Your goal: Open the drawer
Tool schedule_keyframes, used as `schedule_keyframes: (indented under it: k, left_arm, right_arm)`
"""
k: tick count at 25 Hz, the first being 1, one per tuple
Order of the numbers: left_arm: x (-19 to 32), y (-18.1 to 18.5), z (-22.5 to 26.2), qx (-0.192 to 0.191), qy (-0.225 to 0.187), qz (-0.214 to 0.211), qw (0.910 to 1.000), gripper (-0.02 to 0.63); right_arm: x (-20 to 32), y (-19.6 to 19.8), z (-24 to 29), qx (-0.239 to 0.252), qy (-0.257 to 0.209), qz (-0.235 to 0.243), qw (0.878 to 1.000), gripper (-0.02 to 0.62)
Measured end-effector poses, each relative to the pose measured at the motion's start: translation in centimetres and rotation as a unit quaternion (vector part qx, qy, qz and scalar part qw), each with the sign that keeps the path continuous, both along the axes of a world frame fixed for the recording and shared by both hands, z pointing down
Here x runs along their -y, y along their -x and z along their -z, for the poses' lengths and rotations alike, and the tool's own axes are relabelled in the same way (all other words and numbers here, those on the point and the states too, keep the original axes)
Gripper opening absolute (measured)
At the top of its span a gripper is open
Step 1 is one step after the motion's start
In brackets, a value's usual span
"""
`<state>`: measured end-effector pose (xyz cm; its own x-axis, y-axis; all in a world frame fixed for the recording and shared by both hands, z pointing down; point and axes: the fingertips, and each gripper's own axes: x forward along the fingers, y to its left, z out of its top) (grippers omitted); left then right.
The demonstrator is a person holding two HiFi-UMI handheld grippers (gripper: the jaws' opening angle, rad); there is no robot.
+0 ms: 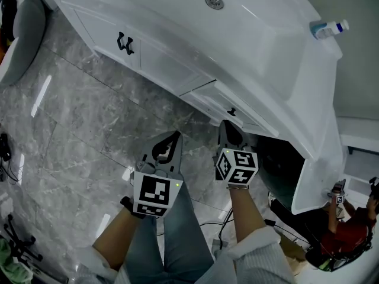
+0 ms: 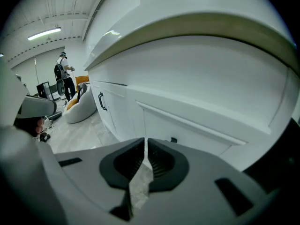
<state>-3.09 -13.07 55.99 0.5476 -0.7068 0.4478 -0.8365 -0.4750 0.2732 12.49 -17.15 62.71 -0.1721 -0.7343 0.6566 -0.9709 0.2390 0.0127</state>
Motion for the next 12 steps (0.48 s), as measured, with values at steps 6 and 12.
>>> schedule_keyframes:
  k: [6,12]
  left_arm:
    - [0.3,0.1,-0.1,-0.002,0.0,0.0,1.0,0.015]
    - [0.5,-0.4,-0.4,-0.001,0.004,-0.008,1.0,0.015]
  right_arm:
    - [0.5,-1.9,-1.6,-0.017,0.028,-0.049,0.998,0.084]
    - [1.8,-3.7,-2.4,-0.022,0.039,-0.099,0.994,0.144]
